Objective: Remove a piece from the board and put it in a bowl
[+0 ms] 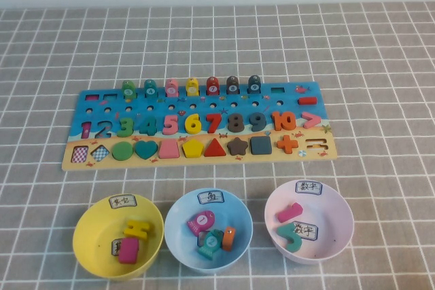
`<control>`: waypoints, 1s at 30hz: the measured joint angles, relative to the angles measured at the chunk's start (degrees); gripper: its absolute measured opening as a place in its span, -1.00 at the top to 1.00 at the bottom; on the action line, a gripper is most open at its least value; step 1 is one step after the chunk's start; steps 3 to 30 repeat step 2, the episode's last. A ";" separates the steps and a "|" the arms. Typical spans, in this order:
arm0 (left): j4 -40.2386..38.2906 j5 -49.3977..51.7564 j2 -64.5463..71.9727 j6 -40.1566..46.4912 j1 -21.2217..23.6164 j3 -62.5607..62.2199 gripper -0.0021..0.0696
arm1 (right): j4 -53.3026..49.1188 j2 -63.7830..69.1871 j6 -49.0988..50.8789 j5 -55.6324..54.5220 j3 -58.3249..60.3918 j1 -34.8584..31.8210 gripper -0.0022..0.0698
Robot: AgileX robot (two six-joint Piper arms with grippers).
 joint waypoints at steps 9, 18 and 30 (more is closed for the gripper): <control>0.00 0.00 0.00 0.00 0.00 0.00 0.94 | 0.00 0.00 0.00 0.00 0.00 0.00 0.99; 0.00 0.00 0.00 0.00 0.00 0.00 0.94 | 0.00 0.00 0.00 0.00 0.00 0.00 0.99; 0.00 0.00 0.00 0.00 0.00 0.00 0.94 | 0.00 0.00 0.00 0.00 0.00 0.00 0.99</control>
